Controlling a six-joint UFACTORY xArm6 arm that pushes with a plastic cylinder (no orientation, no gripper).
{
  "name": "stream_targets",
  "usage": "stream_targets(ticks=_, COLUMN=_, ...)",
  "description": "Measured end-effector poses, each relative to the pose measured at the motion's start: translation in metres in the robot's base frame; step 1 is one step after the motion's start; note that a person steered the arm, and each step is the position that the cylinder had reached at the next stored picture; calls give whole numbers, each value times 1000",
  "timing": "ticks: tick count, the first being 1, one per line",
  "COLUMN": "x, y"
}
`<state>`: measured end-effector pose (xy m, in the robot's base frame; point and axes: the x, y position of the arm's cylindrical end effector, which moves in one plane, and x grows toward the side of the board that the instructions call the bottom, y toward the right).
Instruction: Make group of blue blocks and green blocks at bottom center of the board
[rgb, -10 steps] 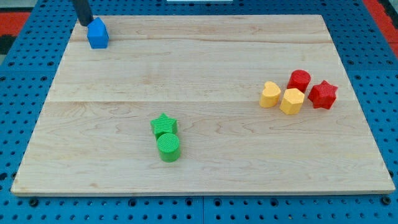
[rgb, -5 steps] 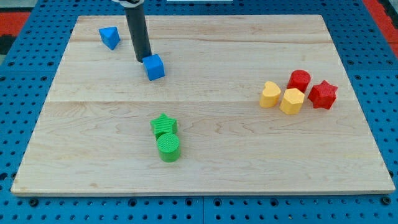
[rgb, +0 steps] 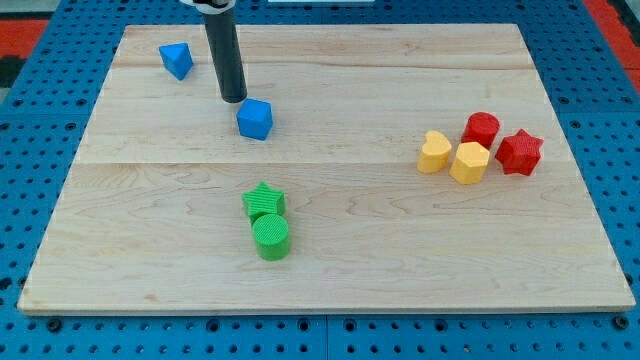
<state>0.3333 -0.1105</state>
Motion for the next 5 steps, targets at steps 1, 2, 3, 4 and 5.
stream_targets(ticks=1, x=6, y=32)
stream_targets(ticks=2, x=7, y=35)
stream_targets(ticks=3, x=8, y=31)
stream_targets(ticks=4, x=58, y=22)
stream_targets(ticks=5, x=120, y=17)
